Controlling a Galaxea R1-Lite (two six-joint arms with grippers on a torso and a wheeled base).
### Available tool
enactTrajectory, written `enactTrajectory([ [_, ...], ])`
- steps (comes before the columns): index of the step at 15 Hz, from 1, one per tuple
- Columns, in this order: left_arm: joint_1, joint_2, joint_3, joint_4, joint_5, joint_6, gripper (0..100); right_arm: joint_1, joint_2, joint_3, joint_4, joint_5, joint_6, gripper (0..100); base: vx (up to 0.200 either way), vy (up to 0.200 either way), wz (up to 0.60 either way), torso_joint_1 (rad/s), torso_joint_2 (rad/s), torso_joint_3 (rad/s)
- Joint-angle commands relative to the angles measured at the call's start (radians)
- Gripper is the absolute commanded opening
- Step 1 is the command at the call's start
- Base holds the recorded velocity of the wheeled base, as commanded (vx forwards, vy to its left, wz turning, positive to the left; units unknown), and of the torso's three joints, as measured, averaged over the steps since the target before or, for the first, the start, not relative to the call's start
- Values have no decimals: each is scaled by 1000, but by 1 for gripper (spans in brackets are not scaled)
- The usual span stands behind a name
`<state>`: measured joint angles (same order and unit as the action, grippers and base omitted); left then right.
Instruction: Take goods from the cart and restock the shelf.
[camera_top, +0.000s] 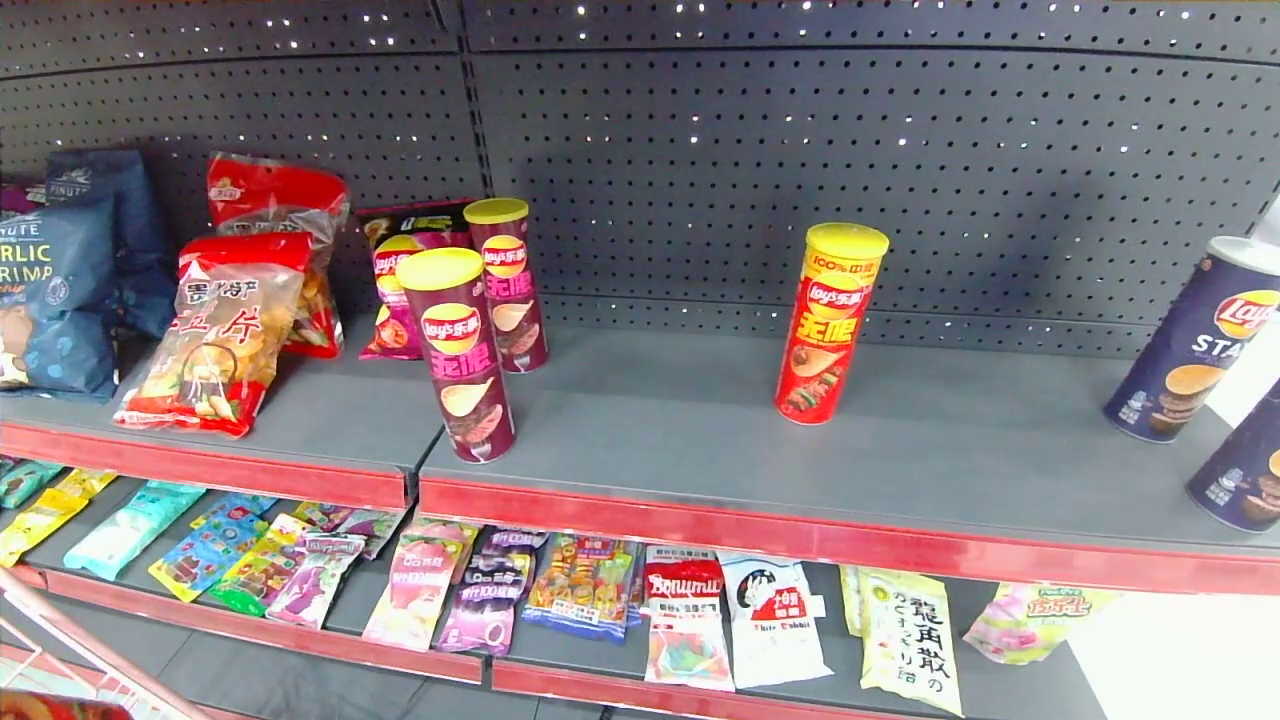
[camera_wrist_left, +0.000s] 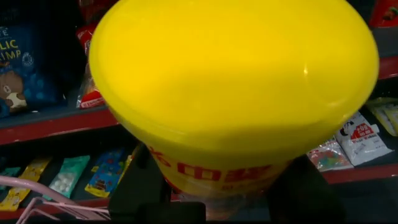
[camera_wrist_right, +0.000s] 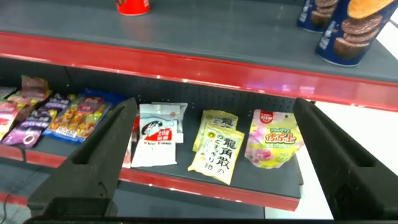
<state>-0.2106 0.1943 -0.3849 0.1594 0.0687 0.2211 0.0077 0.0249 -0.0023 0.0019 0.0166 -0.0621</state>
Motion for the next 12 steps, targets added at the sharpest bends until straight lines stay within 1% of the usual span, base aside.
enactTrajectory([
  [1,-3,-45,-2,0,-3,0,0,-11,-14,-1,0,2,-1,100,0,0,0,0,0,0],
  [3,-4,-44,-3,-1,-3,0,0,2,-11,-1,0,22,-5,100,0,0,0,0,0,0],
  [5,-6,-33,1,-6,-7,-11,0,6,13,-1,0,28,-12,100,0,0,0,0,0,0],
  [7,-4,-30,-5,-6,0,-34,0,9,7,1,-3,32,-8,100,0,0,0,0,0,0],
  [9,-4,-19,-9,-6,-1,-28,0,-5,-25,-1,-10,37,-10,100,0,0,0,0,0,0],
  [10,-4,-13,-11,-6,-1,-28,0,17,109,-176,-45,71,7,100,0,0,0,0,0,0],
  [11,-4,-15,-8,-6,0,-28,0,29,354,-341,-66,60,64,100,0,0,0,0,0,0],
  [12,-4,-12,3,-4,-1,-28,0,29,649,-608,-140,42,200,100,0,0,0,0,0,0],
])
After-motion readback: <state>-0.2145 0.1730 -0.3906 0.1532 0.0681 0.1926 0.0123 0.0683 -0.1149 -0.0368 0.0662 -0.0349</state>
